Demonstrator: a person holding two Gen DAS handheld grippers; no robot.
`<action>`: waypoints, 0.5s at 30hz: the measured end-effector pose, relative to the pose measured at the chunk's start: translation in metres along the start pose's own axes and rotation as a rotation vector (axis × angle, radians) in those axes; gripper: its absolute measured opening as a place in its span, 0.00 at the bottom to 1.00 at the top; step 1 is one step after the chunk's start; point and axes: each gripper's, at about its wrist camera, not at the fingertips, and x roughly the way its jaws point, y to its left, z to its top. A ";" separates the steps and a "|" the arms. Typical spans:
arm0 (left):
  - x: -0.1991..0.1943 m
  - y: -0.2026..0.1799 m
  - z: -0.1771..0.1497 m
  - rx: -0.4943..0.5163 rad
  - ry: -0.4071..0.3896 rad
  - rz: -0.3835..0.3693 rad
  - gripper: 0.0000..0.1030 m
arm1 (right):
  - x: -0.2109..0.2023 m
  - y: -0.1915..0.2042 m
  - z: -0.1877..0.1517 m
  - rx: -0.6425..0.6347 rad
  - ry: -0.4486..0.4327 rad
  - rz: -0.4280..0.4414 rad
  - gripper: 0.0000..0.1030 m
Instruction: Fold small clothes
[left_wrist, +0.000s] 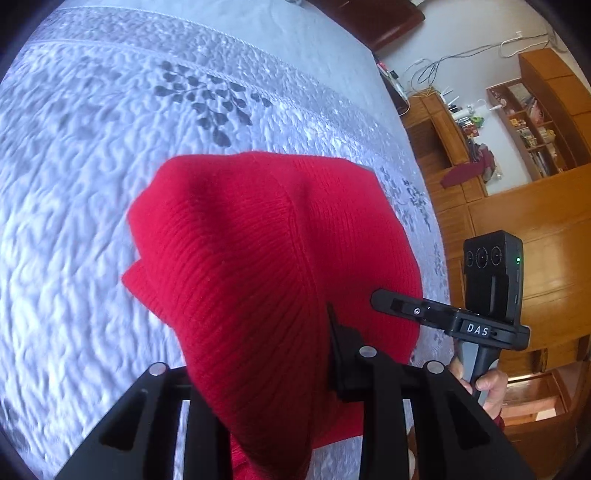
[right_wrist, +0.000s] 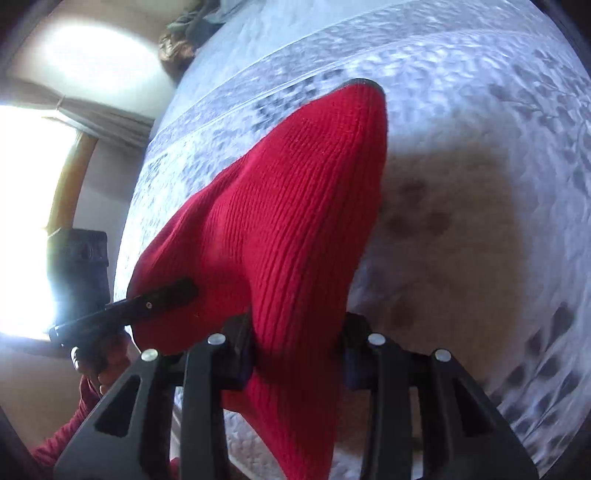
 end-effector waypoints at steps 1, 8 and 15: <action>0.012 0.002 0.006 -0.012 0.011 0.010 0.29 | 0.007 -0.014 0.008 0.015 0.012 -0.008 0.35; 0.069 0.044 0.007 -0.109 0.053 0.044 0.39 | 0.029 -0.061 -0.001 0.046 -0.001 0.010 0.64; 0.026 0.023 -0.035 -0.027 0.030 0.150 0.53 | -0.001 -0.063 -0.067 0.075 -0.005 0.046 0.78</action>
